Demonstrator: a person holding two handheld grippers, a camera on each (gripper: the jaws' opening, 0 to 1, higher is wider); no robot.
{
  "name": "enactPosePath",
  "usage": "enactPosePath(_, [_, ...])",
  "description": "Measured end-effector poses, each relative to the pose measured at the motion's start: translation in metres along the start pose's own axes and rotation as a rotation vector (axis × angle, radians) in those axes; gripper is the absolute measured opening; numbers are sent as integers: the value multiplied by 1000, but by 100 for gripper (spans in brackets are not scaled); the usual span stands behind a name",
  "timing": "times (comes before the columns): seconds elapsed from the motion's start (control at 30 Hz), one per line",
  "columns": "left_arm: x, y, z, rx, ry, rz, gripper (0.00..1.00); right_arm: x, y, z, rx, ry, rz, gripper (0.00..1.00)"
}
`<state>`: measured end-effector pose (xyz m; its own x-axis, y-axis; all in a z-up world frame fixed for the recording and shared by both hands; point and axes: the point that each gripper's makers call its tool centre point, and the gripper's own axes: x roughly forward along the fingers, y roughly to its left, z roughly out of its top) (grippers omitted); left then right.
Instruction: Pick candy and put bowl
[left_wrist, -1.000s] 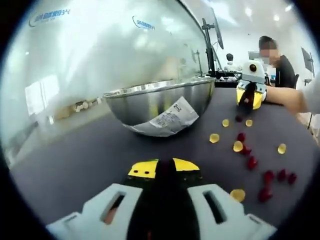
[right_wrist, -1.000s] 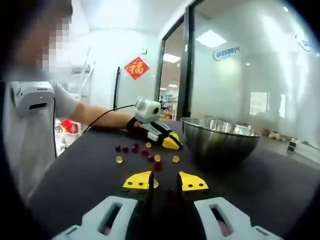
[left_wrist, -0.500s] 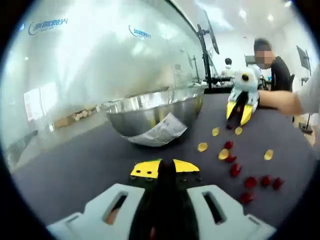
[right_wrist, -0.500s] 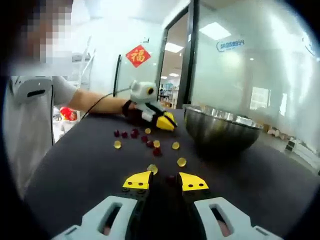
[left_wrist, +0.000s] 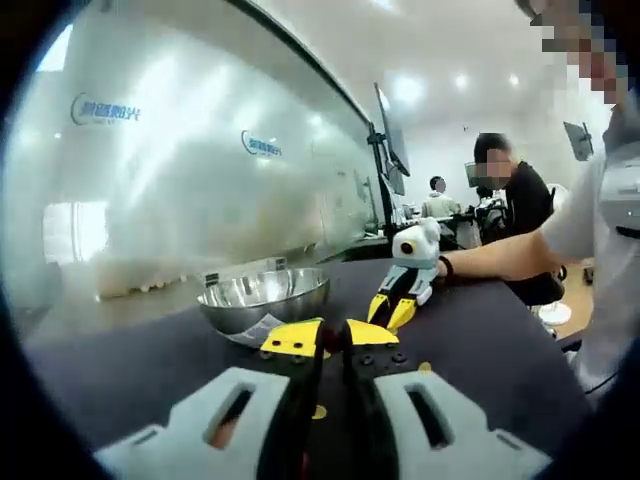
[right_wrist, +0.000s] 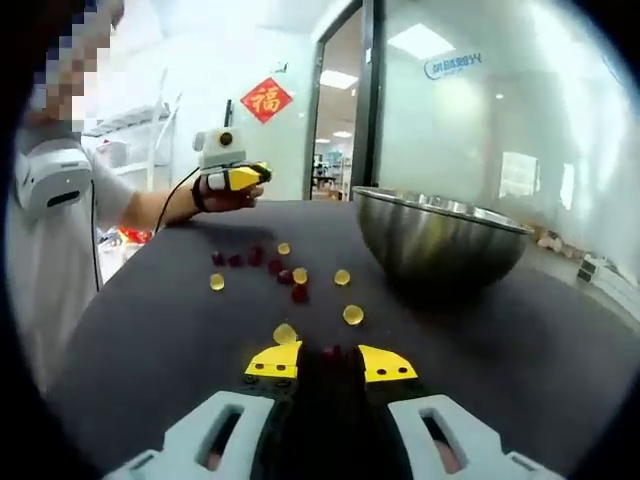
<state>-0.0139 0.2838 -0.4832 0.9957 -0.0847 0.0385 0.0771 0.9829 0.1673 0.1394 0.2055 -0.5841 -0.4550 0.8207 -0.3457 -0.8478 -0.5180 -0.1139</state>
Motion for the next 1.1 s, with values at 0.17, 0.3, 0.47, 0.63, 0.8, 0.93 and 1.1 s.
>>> enactPosePath(0.17, [1,-12,-4,71,14,-40,1,-1,3,1,-39,-5,10,4])
enactPosePath(0.3, [0,-14,-5,123,24,-47,1,-3,2,1,-48,-8,4,4])
enactPosePath(0.47, [-5,-16,3,154,4,-52,1,-10,-4,21,-133,-81,-62,3])
enactPosePath(0.63, [-7,-19,11,217,-16,-49,1,-28,-40,87,-205,-212,-203,3])
enactPosePath(0.8, [-9,-22,18,230,-39,-49,1,-8,-72,127,-207,-258,-231,4])
enactPosePath(0.93, [-10,-20,17,224,-35,-39,1,13,-102,138,-78,-316,-290,4])
enactPosePath(1.1, [-7,-9,13,80,-38,-25,1,31,-115,119,-81,-247,-307,8])
